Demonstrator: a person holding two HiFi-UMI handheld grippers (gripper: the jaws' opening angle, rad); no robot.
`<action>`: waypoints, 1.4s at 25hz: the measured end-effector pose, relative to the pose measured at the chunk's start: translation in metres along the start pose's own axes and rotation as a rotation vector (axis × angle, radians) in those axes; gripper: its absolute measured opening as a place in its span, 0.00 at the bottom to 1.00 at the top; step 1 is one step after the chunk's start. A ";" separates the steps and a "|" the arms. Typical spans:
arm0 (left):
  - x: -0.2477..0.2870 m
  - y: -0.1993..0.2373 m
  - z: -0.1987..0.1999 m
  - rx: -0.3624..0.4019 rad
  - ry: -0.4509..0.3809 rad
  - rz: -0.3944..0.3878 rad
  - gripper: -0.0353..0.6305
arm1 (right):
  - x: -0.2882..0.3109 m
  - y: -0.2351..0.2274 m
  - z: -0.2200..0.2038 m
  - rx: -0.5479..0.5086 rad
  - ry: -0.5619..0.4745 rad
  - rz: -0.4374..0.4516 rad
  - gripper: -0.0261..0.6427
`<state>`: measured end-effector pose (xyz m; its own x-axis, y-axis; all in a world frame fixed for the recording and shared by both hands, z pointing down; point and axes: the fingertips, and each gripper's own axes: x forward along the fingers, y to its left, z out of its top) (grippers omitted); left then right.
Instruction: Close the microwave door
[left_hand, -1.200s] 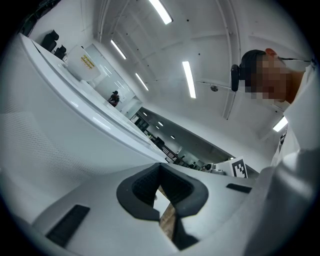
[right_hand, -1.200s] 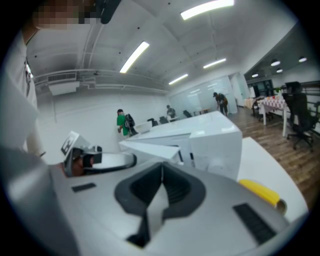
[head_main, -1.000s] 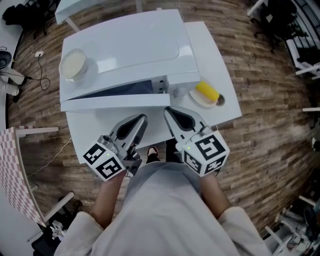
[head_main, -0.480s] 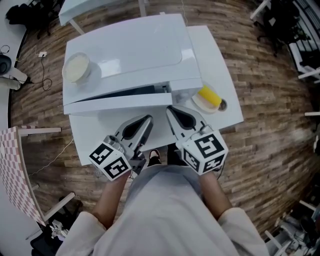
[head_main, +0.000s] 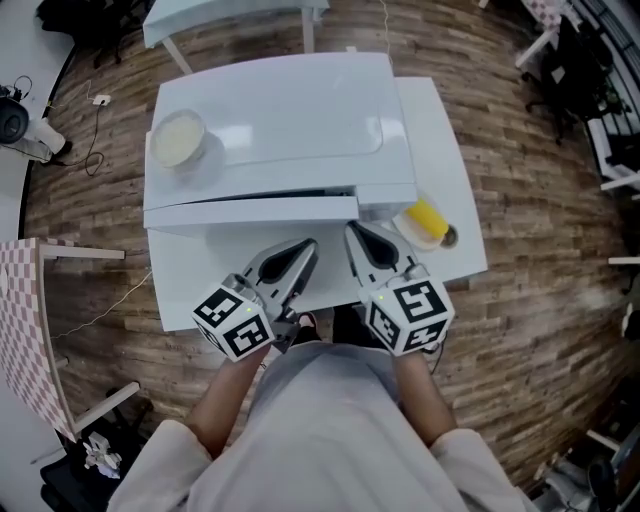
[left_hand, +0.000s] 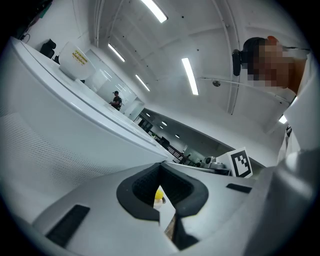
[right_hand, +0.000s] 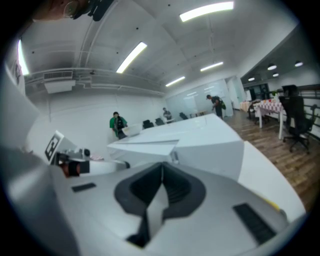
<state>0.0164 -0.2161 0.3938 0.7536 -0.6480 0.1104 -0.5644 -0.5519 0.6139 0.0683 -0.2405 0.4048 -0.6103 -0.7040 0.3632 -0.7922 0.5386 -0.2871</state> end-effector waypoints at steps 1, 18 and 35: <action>0.001 0.000 0.000 -0.004 0.000 0.002 0.08 | 0.000 0.000 0.000 0.001 -0.001 -0.001 0.07; -0.002 0.004 0.001 -0.008 0.010 -0.004 0.08 | 0.010 -0.005 0.001 0.009 -0.005 -0.085 0.07; -0.016 0.002 0.008 -0.021 -0.020 0.007 0.08 | 0.026 0.002 -0.003 0.016 0.006 -0.061 0.07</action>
<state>0.0011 -0.2112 0.3868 0.7426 -0.6623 0.0996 -0.5627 -0.5363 0.6291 0.0513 -0.2562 0.4162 -0.5612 -0.7324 0.3855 -0.8275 0.4875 -0.2784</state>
